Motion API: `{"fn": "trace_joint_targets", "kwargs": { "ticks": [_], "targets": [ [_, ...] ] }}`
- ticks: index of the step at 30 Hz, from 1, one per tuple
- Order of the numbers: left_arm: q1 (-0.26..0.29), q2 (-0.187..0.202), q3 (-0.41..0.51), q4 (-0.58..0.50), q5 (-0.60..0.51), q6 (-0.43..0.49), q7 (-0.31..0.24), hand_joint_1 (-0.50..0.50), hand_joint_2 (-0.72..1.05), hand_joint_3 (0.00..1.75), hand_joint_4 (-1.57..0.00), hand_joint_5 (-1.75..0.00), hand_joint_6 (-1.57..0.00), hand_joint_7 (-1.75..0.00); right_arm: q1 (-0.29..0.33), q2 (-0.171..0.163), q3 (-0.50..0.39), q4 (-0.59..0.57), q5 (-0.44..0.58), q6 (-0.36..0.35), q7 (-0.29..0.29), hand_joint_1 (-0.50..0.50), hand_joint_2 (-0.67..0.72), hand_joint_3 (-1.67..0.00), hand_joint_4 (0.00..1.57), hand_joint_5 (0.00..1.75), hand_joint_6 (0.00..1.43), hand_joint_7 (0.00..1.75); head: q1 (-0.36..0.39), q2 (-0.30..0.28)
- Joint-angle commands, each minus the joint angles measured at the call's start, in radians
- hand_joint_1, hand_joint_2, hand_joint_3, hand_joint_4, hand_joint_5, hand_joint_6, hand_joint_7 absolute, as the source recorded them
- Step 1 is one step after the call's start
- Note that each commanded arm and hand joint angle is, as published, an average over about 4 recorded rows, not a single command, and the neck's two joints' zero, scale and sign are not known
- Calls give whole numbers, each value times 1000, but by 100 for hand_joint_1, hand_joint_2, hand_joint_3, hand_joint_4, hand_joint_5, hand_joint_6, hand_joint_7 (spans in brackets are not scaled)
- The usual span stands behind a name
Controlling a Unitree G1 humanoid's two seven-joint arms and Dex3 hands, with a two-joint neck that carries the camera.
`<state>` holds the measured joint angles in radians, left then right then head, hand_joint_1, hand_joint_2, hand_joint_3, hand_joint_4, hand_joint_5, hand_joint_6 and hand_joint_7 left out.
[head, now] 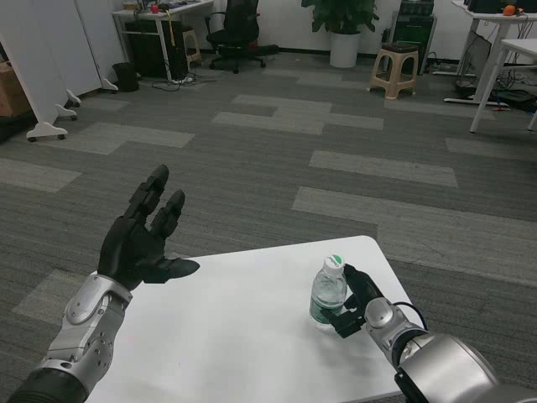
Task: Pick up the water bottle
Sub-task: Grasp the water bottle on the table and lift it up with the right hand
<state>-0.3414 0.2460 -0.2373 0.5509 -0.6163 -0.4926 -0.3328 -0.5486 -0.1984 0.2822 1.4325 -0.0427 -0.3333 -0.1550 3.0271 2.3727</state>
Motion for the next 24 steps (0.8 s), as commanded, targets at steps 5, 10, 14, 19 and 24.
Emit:
{"fn": "trace_joint_targets", "kwargs": {
  "ticks": [5,10,14,19,24],
  "targets": [
    [3,1,7,6,-2,-7,5,-50,25,9,0,0,0,0,-23,2,-15,-3,15,8,-6,-42,-41,-143,98,165,131,91,0,0],
    [5,1,8,6,-2,-6,5,-50,25,9,0,0,0,0,-4,0,-41,-19,23,7,-4,-45,-41,-141,104,165,131,91,6,0],
    [5,1,8,6,-2,-6,5,-50,25,9,0,0,0,0,13,-6,-47,-40,19,5,-2,-46,-41,-135,105,165,131,91,2,0],
    [6,1,7,6,-2,-6,5,-50,25,9,0,0,0,0,39,-18,-53,-88,17,-3,4,-44,-41,-135,102,165,131,98,2,-2],
    [7,1,7,6,-2,-7,5,-50,25,9,0,0,0,0,101,-32,-75,-220,16,-6,15,-42,-41,-135,91,165,131,98,-2,0]
  ]
}}
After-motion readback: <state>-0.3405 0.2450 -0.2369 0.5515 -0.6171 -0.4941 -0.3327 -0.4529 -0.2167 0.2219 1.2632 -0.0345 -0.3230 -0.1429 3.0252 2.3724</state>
